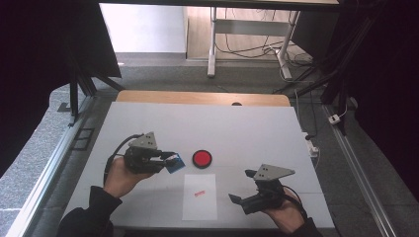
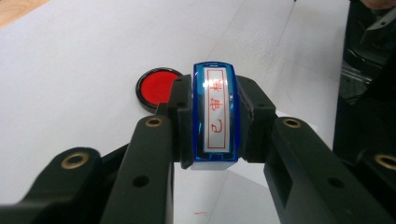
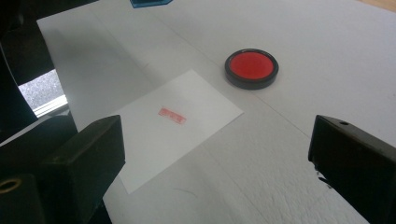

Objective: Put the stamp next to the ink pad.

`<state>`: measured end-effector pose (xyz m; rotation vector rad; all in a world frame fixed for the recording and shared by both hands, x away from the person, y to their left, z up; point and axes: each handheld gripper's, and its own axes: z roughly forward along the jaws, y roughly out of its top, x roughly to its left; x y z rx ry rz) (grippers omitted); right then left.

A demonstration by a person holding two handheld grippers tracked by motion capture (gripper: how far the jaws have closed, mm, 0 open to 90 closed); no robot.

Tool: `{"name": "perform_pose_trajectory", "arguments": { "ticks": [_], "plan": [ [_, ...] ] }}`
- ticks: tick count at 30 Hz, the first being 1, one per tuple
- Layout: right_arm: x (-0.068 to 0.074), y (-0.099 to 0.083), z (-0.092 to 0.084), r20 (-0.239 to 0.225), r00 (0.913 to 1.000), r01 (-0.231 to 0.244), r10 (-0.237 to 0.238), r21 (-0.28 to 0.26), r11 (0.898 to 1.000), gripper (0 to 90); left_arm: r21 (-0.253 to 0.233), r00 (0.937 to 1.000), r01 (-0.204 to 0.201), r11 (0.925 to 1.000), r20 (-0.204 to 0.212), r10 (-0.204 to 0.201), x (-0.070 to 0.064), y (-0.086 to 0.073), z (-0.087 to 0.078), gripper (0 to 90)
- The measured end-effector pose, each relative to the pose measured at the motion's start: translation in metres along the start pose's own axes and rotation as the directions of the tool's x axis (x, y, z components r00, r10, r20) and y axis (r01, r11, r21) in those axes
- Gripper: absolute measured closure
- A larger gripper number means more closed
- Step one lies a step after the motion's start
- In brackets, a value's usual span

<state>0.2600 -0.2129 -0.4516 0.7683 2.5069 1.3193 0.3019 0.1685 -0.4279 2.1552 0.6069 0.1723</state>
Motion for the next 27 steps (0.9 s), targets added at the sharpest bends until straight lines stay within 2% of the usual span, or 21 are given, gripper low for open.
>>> {"name": "perform_pose_trajectory", "arguments": {
  "ticks": [15,23,27],
  "plan": [
    [-0.003,-0.010,-0.009,0.055,0.9983,-0.018,0.018,0.007,1.000,0.0,0.031,0.9961,0.053,0.9981,-0.073,-0.051,0.013,-0.007,0.000,70.4],
    [-0.004,-0.017,-0.016,0.097,0.9950,-0.024,0.023,0.009,1.000,0.0,0.034,0.9881,0.105,0.9939,-0.116,-0.100,0.023,-0.013,0.000,70.4],
    [-0.005,-0.020,-0.021,0.115,0.9926,-0.039,0.039,0.002,0.999,0.0,0.035,0.9835,0.117,0.9925,-0.143,-0.111,0.027,-0.015,-0.001,70.4]
  ]
}}
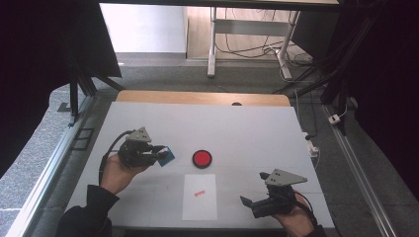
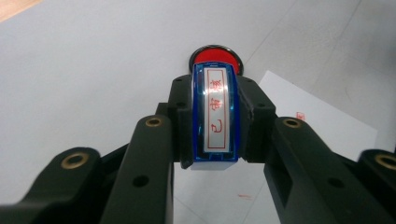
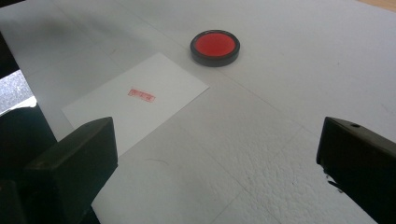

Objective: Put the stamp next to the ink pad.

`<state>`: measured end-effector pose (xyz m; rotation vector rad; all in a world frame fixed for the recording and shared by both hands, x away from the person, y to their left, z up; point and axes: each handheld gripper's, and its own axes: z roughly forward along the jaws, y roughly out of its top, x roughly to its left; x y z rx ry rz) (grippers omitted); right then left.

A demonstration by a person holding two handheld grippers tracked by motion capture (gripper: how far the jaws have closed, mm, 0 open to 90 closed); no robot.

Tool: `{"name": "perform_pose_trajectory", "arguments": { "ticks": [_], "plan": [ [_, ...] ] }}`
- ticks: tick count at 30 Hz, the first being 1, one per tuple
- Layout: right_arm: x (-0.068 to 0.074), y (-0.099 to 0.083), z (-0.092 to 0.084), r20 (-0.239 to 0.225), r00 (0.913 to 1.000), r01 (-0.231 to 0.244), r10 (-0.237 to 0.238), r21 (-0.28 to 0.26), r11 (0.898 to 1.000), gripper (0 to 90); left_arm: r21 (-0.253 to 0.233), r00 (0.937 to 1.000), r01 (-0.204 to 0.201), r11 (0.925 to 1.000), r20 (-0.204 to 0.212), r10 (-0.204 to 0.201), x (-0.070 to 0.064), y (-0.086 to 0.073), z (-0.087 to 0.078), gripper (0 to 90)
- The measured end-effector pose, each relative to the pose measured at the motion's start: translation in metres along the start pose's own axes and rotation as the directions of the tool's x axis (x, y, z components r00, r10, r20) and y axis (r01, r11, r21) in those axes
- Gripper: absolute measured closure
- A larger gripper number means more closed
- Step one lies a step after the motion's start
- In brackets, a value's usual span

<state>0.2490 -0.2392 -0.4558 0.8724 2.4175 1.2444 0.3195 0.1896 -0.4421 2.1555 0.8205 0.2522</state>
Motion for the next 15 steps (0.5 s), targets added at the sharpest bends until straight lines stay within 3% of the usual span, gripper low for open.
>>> {"name": "perform_pose_trajectory", "arguments": {
  "ticks": [5,15],
  "plan": [
    [-0.002,-0.002,-0.004,0.018,0.9997,-0.016,0.016,-0.003,1.000,0.0,0.007,0.9994,0.025,0.9997,-0.023,-0.024,0.006,-0.003,0.002,70.4],
    [-0.005,-0.007,-0.008,0.030,0.9993,-0.021,0.021,0.003,1.000,0.0,0.090,0.9945,0.092,0.9917,-0.058,-0.087,0.020,-0.015,0.021,70.3]
  ]
}}
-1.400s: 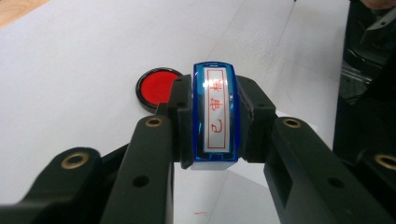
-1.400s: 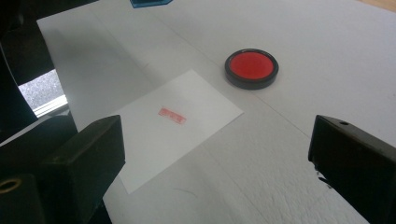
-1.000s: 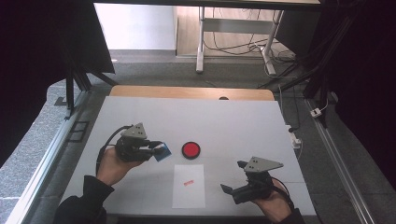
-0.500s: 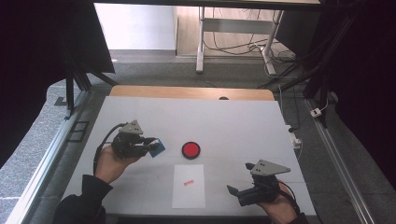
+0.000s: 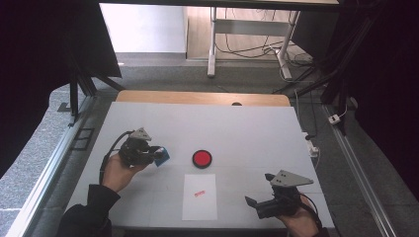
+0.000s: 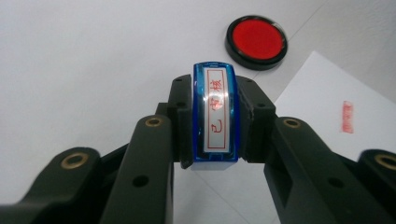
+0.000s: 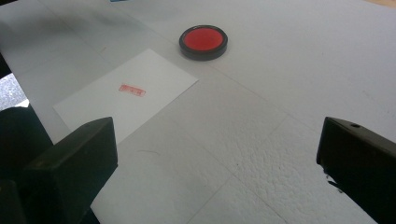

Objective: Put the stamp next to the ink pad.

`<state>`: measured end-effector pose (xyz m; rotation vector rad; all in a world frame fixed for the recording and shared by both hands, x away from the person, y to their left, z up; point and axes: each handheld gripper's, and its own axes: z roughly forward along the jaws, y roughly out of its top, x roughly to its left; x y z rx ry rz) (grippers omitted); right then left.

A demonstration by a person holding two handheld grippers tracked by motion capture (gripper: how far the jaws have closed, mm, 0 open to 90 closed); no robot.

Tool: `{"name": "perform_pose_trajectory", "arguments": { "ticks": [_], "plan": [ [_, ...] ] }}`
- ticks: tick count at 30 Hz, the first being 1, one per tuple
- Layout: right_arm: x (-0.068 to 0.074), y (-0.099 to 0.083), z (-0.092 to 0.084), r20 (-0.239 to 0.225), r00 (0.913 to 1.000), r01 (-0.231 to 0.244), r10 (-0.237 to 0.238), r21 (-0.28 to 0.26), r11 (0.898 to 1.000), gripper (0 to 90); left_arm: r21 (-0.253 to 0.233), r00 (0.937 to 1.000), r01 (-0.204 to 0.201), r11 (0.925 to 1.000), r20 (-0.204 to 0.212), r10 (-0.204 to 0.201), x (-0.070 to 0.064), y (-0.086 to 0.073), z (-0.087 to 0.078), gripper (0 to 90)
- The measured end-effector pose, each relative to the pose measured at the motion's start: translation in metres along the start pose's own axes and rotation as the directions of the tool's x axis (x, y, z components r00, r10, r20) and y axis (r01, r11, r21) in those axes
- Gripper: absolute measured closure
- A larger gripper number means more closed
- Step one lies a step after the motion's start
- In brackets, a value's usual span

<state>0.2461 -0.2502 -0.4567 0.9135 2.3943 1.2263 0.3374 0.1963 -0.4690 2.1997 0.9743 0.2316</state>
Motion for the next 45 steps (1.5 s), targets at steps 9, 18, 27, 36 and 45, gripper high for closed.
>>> {"name": "perform_pose_trajectory", "arguments": {
  "ticks": [9,18,27,36,45],
  "plan": [
    [-0.002,-0.003,0.000,0.004,0.9999,-0.014,0.013,0.016,1.000,0.0,0.029,0.9996,0.022,0.9993,-0.021,-0.021,0.009,-0.006,0.013,70.3],
    [-0.002,-0.005,-0.001,0.011,0.9998,-0.018,0.018,0.020,1.000,0.0,0.079,0.9994,0.014,0.9968,-0.031,-0.012,0.011,-0.013,0.026,70.1],
    [-0.003,-0.006,-0.001,0.015,0.9997,-0.020,0.019,0.031,0.999,0.0,0.070,0.9993,0.029,0.9971,-0.024,-0.028,0.011,-0.013,0.027,60.0],
    [-0.006,-0.008,-0.003,0.028,0.9988,-0.041,0.040,0.044,0.998,0.0,0.001,0.9989,0.036,0.9994,0.029,-0.036,0.005,-0.010,0.014,36.8],
    [-0.010,-0.011,-0.008,0.049,0.9969,-0.065,0.062,0.064,0.996,0.0,-0.075,0.9989,-0.021,0.9970,0.039,0.024,-0.016,-0.009,-0.007,18.0]
  ]
}}
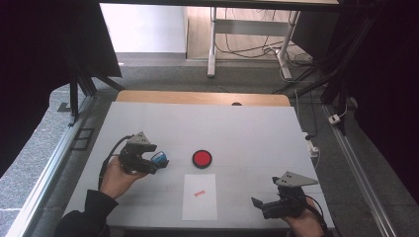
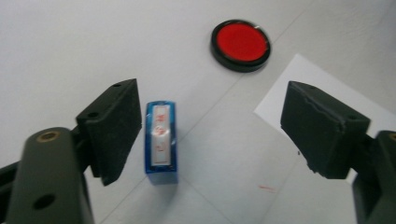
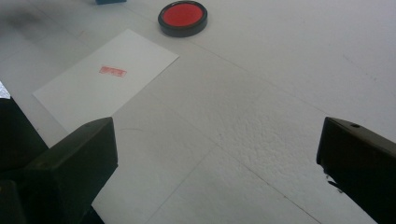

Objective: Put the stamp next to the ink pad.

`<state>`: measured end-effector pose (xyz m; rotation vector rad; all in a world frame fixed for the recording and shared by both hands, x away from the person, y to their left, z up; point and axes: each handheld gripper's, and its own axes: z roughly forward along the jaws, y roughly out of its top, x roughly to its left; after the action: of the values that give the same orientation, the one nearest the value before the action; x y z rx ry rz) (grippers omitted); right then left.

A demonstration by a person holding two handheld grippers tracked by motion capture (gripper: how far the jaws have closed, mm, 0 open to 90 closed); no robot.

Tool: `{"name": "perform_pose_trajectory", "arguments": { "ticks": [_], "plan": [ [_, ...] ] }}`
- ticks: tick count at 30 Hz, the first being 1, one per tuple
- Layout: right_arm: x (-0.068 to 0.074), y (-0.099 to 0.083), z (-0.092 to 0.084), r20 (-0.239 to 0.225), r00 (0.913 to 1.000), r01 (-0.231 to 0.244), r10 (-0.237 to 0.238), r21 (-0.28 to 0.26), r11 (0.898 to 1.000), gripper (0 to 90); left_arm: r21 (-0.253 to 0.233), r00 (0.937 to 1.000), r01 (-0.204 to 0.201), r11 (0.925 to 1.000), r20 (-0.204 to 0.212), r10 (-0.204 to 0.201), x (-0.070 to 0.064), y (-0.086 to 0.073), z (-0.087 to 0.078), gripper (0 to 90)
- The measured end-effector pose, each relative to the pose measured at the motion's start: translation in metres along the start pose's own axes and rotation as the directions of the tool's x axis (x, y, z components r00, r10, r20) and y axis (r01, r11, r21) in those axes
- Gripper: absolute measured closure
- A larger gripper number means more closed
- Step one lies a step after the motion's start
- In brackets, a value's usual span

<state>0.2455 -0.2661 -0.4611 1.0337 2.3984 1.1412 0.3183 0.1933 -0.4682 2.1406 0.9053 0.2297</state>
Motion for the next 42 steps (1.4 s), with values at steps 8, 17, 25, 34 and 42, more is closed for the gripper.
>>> {"name": "perform_pose_trajectory", "arguments": {
  "ticks": [8,17,25,34,42],
  "plan": [
    [-0.005,-0.003,-0.004,0.021,0.9990,-0.039,0.039,0.017,0.999,0.0,-0.036,0.9978,0.045,0.9983,0.051,-0.043,-0.014,0.000,-0.017,8.5],
    [-0.006,-0.006,-0.009,0.027,0.9980,-0.057,0.056,0.016,0.998,0.0,-0.065,0.9969,0.069,0.9955,0.043,-0.066,-0.025,-0.018,-0.042,2.5],
    [-0.007,-0.008,-0.014,0.029,0.9972,-0.068,0.068,0.001,0.998,0.0,-0.111,0.9943,0.107,0.9881,0.012,-0.106,-0.031,-0.039,-0.064,0.0],
    [-0.008,-0.010,-0.018,0.035,0.9966,-0.074,0.074,-0.007,0.997,0.0,-0.130,0.9875,0.151,0.9799,-0.024,-0.156,-0.034,-0.064,-0.086,0.0],
    [-0.008,-0.011,-0.019,0.036,0.9966,-0.074,0.074,-0.013,0.997,0.0,-0.130,0.9791,0.181,0.9747,-0.069,-0.191,-0.033,-0.088,-0.101,0.0]
  ]
}}
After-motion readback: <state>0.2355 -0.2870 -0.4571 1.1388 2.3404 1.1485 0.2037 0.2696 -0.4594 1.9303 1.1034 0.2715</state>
